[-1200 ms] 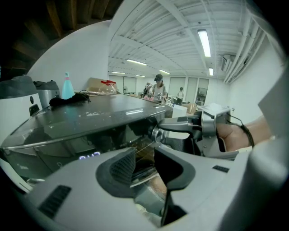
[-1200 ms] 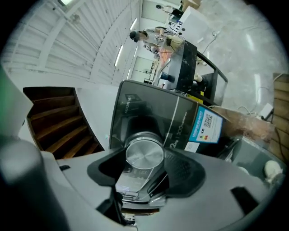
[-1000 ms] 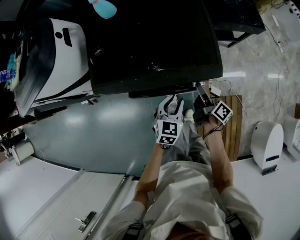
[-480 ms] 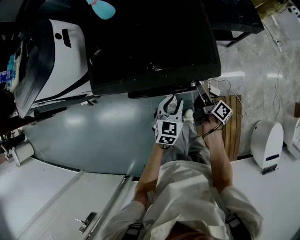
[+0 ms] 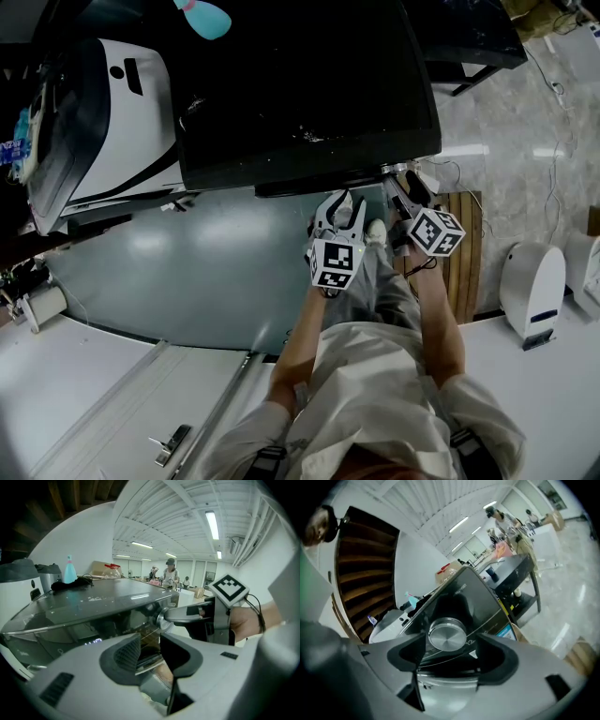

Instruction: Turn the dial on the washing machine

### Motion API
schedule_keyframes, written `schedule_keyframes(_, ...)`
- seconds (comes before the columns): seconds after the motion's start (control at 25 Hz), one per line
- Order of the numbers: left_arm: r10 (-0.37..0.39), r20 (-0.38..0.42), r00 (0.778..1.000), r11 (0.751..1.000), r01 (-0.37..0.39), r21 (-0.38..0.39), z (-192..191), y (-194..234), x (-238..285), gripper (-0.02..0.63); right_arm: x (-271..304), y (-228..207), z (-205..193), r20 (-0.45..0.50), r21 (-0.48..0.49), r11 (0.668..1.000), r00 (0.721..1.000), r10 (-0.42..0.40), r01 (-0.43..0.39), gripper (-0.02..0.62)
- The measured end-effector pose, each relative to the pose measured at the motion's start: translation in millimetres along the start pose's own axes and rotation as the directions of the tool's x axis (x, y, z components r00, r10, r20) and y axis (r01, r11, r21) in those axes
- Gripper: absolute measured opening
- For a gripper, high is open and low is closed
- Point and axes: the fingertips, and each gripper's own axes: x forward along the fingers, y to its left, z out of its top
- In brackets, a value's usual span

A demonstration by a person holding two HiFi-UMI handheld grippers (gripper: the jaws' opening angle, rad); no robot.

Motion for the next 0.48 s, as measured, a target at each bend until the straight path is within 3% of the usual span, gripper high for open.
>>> schedule_keyframes(0.08, 0.002, 0.0, 1.0, 1.0, -0.002, -0.012, -1.0, 1.2, 0.4, 0.127, 1.7, 3.8, -0.2, -0.018, -0.128, 0.991, 0.999, -0.035, 0.032, 0.333)
schedule_keyframes(0.2, 0.005, -0.002, 1.0, 1.0, -0.005, -0.022, -2.2, 2.2, 0.7, 0.127, 4.3, 7.6, -1.0, -0.034, -0.31, 0.947, 0.995, -0.095, 0.08, 0.331)
schedule_keyframes(0.36, 0.01, -0.001, 1.0, 1.0, -0.01, -0.021, -2.7, 3.5, -0.6, 0.127, 6.0, 10.2, -1.1, -0.026, -0.476, 0.868, 0.984, -0.176, 0.142, 0.328)
schedule_keyframes(0.48, 0.015, -0.003, 1.0, 1.0, -0.015, -0.022, -3.3, 4.5, -1.0, 0.127, 6.9, 12.7, 0.3, -0.009, -0.588, 0.788, 0.974, -0.228, 0.179, 0.324)
